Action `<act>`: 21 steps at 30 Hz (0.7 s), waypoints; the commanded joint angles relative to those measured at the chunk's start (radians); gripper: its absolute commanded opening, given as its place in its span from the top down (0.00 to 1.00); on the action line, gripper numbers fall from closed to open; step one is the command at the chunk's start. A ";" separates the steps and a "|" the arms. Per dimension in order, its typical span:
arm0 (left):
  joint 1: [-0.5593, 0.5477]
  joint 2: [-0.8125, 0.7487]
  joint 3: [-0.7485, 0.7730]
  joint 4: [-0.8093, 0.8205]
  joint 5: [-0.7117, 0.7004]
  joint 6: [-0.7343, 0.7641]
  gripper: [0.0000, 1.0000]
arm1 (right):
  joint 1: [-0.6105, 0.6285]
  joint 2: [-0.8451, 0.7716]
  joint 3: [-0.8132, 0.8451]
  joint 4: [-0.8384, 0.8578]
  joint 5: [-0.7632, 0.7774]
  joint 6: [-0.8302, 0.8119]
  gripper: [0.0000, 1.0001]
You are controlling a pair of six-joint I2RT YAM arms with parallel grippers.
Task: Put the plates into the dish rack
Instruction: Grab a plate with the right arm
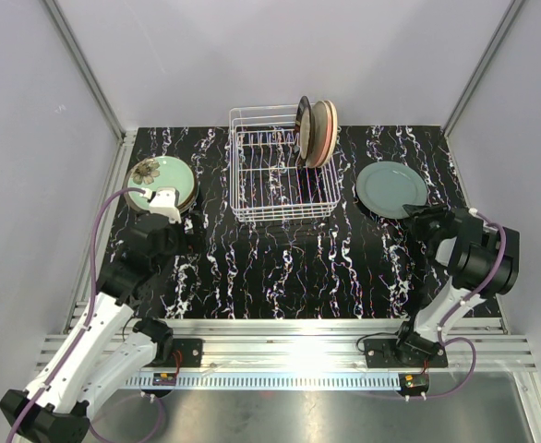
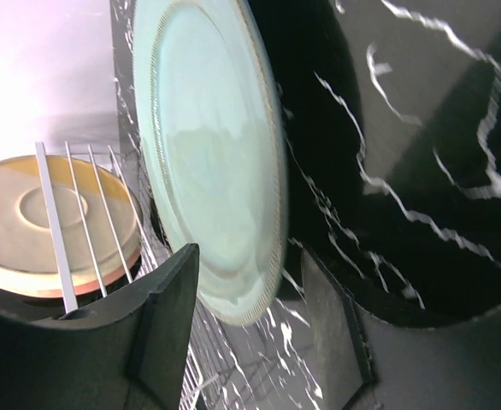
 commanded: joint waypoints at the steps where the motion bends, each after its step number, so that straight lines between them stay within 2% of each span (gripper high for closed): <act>1: 0.009 0.008 0.048 0.027 -0.018 0.015 0.01 | -0.003 0.046 0.046 0.026 -0.009 0.003 0.41; 9: 0.016 0.010 0.052 0.026 -0.015 0.016 0.01 | 0.012 0.106 0.131 -0.053 -0.009 0.013 0.40; 16: 0.018 0.010 0.052 0.027 -0.011 0.016 0.01 | 0.043 0.130 0.226 -0.228 0.034 -0.020 0.41; 17: 0.018 0.010 0.052 0.027 -0.009 0.016 0.01 | 0.044 0.138 0.234 -0.242 0.038 -0.018 0.44; 18: 0.016 0.010 0.050 0.027 -0.008 0.016 0.01 | 0.046 0.141 0.249 -0.256 0.040 -0.018 0.51; 20: 0.018 0.010 0.049 0.027 -0.008 0.016 0.01 | 0.046 0.147 0.260 -0.273 0.038 -0.026 0.55; 21: 0.018 0.011 0.048 0.027 -0.006 0.016 0.01 | 0.046 0.146 0.263 -0.282 0.040 -0.026 0.62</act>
